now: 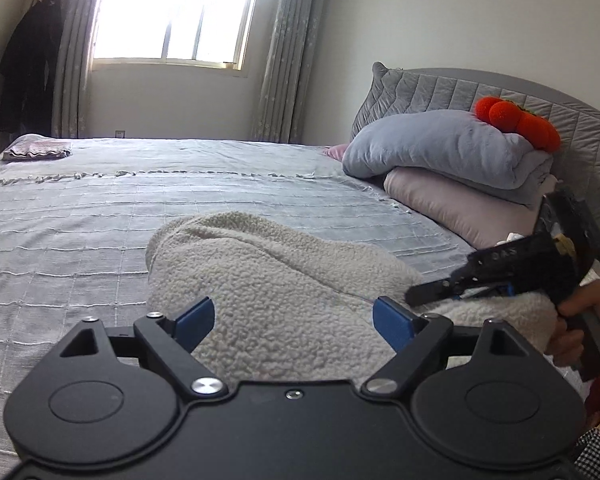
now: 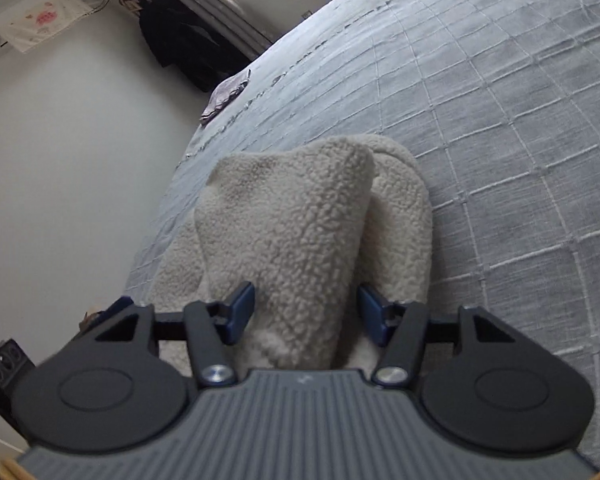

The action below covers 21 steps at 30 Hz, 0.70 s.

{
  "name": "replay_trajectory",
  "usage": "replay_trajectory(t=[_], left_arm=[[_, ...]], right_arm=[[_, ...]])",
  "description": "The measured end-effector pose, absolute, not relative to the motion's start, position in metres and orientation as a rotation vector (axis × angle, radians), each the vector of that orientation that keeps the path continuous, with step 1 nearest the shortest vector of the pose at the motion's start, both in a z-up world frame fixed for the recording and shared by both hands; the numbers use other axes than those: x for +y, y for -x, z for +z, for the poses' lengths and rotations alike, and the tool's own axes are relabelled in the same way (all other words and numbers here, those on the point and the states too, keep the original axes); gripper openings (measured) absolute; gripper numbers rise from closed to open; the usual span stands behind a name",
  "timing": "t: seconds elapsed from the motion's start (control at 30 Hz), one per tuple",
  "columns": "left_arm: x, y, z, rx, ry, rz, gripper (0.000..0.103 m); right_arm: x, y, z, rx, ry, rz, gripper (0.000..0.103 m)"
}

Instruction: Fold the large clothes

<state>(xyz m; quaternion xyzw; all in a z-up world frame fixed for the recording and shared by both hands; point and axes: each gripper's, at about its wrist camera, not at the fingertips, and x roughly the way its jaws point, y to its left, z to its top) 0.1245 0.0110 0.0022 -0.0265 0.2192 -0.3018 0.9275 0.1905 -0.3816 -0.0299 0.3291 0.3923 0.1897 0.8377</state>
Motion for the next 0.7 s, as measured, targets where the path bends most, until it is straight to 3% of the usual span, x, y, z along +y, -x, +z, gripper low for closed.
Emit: replay_trajectory(t=[0.03, 0.17, 0.27, 0.33, 0.43, 0.7], left_arm=[[0.01, -0.124, 0.0, 0.455, 0.046, -0.635, 0.085], [-0.004, -0.115, -0.012, 0.436, -0.047, -0.706, 0.085], [-0.018, -0.112, -0.021, 0.442, -0.083, -0.739, 0.085], [-0.032, -0.104, -0.028, 0.409, -0.171, -0.736, 0.085], [-0.031, -0.104, -0.023, 0.406, -0.184, -0.729, 0.086], [-0.01, -0.109, 0.008, 0.338, -0.084, -0.683, 0.088]], right_arm=[[-0.38, -0.195, -0.03, 0.812, -0.724, 0.439, 0.02], [-0.387, -0.184, 0.002, 0.584, -0.801, 0.561, 0.016], [-0.397, -0.186, -0.011, 0.629, -0.724, 0.431, 0.016], [-0.398, -0.188, -0.037, 0.723, -0.675, 0.353, 0.021], [-0.4, -0.169, -0.045, 0.693, -0.678, 0.31, 0.033], [-0.345, -0.116, 0.045, 0.46, -0.367, 0.29, 0.033]])
